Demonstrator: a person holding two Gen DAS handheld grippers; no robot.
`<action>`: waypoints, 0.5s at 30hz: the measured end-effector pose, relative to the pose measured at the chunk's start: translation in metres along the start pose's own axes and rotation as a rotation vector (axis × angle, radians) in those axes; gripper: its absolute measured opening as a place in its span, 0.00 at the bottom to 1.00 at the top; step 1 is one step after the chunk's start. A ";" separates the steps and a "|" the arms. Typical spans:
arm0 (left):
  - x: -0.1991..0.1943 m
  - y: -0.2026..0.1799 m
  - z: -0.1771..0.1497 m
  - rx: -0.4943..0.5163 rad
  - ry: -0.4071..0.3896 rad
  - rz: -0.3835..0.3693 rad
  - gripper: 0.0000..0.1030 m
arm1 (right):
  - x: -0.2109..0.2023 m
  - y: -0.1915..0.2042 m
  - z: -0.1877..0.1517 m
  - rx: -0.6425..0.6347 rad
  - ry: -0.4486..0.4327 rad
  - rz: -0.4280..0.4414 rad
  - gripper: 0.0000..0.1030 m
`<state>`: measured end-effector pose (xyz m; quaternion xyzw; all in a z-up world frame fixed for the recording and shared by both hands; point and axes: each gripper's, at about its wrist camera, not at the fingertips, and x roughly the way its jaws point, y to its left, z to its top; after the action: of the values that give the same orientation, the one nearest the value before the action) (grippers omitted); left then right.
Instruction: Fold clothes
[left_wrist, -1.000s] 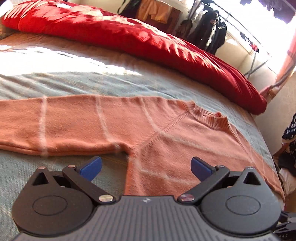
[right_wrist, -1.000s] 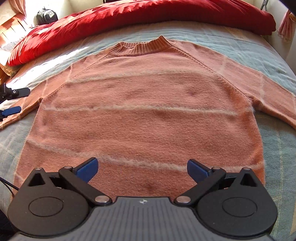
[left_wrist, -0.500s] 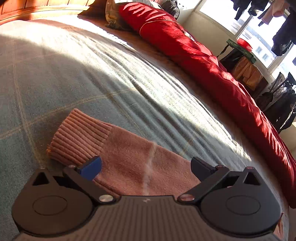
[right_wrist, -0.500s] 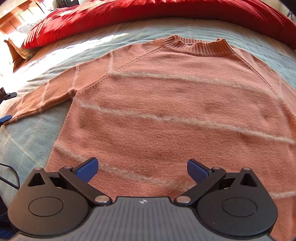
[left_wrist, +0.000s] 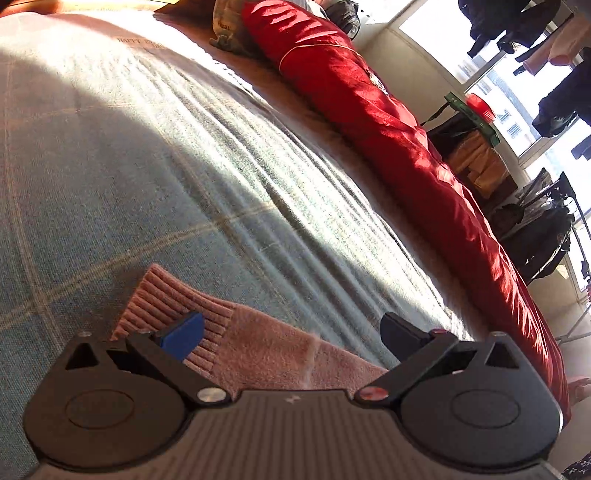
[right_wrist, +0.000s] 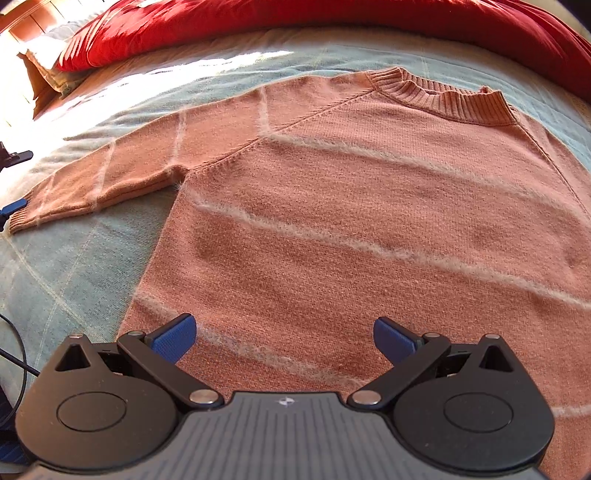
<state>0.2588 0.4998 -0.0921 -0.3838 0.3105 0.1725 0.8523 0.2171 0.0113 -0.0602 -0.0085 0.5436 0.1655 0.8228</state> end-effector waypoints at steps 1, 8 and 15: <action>0.000 0.004 0.002 -0.012 -0.013 0.021 0.98 | 0.000 0.001 0.000 -0.009 0.002 -0.005 1.00; -0.025 0.000 -0.003 -0.115 -0.020 -0.033 0.98 | -0.005 -0.002 -0.001 0.020 0.007 -0.014 1.00; -0.031 -0.025 -0.052 -0.095 0.074 -0.105 0.98 | -0.007 0.001 -0.006 0.043 0.007 0.009 1.00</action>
<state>0.2281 0.4424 -0.0846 -0.4455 0.3125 0.1278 0.8291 0.2089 0.0092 -0.0558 0.0112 0.5499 0.1573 0.8202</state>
